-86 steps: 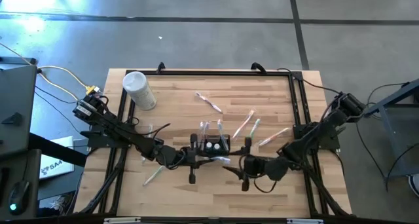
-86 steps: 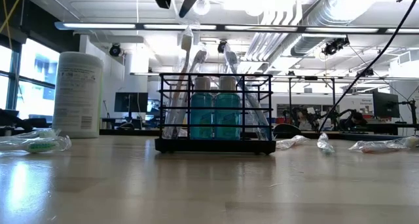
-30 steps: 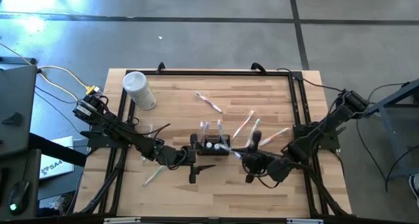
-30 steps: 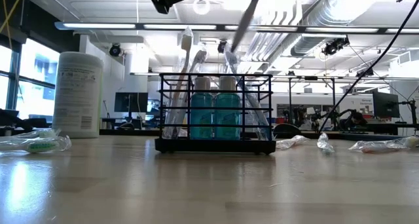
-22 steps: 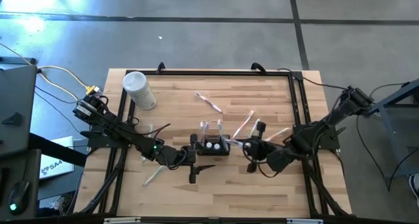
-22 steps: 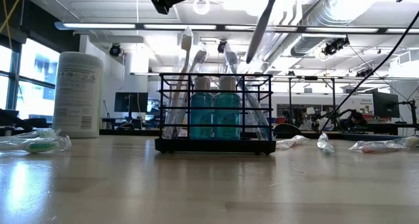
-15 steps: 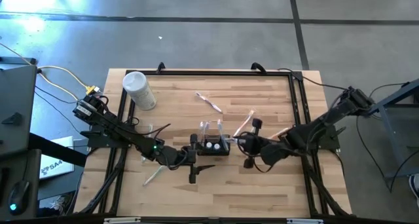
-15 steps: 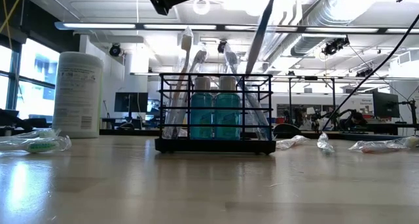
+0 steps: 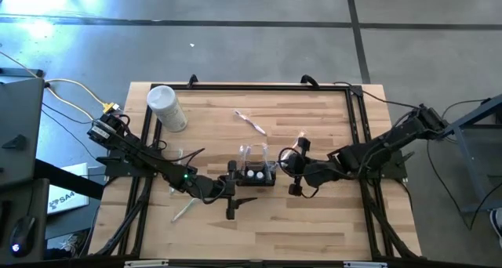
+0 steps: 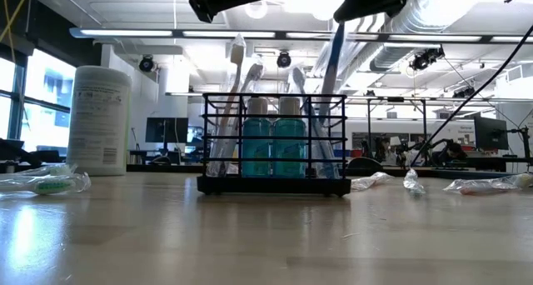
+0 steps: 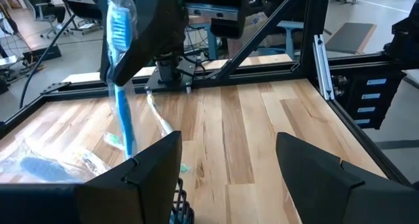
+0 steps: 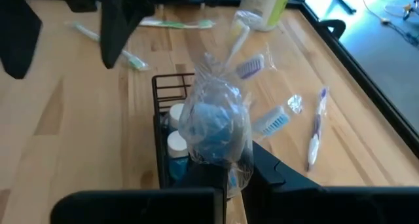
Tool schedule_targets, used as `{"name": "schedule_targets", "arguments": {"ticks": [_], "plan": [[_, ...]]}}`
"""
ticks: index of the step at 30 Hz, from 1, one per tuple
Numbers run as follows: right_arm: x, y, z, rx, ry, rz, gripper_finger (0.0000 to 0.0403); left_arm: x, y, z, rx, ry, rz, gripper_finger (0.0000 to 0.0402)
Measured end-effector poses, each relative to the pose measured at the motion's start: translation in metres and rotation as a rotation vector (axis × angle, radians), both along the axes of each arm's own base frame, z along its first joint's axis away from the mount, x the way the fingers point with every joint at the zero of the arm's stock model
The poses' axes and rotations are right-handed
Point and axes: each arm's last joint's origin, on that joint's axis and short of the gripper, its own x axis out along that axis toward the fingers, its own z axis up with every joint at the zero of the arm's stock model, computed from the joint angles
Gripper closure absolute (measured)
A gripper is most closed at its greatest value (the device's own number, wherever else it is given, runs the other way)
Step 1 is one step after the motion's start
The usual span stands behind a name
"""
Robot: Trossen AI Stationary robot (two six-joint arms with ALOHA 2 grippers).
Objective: Pick & Place toothbrushing station
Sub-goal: Put the blue toothbrush into the black wire organizer
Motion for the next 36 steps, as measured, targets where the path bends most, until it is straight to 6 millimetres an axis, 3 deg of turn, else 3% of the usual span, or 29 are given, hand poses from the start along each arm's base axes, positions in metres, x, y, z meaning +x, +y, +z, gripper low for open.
{"name": "schedule_targets", "arguments": {"ticks": [12, 28, 36], "plan": [[0.004, -0.015, -0.013, 0.022, 0.041, -0.048, 0.0392, 0.000, 0.000, 0.000, -0.001, 0.000, 0.000, 0.0156], [0.037, -0.027, -0.048, 0.079, 0.103, -0.030, 0.0390, 0.000, 0.000, 0.000, 0.000, 0.000, 0.000, 0.0156], [0.039, -0.027, -0.050, 0.068, 0.107, -0.024, 0.0325, -0.001, 0.000, -0.004, -0.042, 0.038, 0.007, 0.0156]]}}
